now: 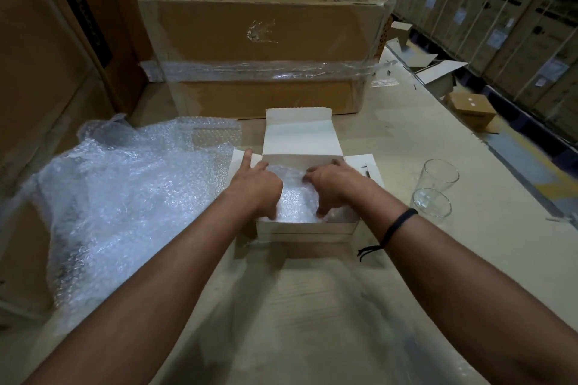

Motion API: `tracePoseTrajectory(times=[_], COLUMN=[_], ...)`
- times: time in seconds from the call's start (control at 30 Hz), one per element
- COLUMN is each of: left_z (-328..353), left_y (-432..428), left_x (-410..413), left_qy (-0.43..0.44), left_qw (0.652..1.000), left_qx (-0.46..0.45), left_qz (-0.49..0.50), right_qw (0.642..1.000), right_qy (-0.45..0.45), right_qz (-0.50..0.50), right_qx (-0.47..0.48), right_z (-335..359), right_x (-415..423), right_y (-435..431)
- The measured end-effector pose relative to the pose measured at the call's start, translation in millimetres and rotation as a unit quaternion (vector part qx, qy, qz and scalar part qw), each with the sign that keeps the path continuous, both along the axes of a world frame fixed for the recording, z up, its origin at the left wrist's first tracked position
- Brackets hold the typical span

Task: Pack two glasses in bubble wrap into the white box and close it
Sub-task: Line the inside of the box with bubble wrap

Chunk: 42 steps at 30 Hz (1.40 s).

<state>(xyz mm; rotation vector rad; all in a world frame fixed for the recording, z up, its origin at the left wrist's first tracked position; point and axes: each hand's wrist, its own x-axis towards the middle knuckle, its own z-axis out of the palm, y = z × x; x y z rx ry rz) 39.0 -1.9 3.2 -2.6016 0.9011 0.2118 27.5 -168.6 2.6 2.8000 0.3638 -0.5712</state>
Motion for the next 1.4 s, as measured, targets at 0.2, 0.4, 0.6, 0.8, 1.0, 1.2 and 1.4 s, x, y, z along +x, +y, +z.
tracePoseTrajectory(times=[0.2,0.4,0.6,0.8,1.0,1.2,1.4], left_z=[13,-11,4,5,9,8,-5], left_y=[18,23,23,-4,-15,-10,-13], left_x=[-8,-21,-35,-53,-45,-44,-43], left_qy=[0.060,0.088,0.070,0.270,0.307,0.279,0.310], left_qw=[0.992,0.992,0.974,0.947,0.942,0.927,0.932], left_qx=[-0.104,-0.064,-0.207,-0.177,-0.118,-0.253,-0.185], left_qz=[-0.036,-0.065,-0.063,0.004,0.060,0.008,0.023], right_qw=[0.996,0.994,0.992,0.972,0.984,0.997,0.996], right_qy=[0.018,0.034,-0.102,-0.208,-0.176,0.013,-0.075], right_qz=[-0.025,-0.006,-0.067,-0.097,-0.008,-0.042,-0.054], right_qx=[-0.083,-0.108,0.028,0.044,0.021,-0.069,-0.012], right_z=[6,-1,17,13,16,9,22], right_x=[-33,-33,-65,-85,-95,-87,-106], right_y=[-24,-18,-27,-31,-22,-11,-20])
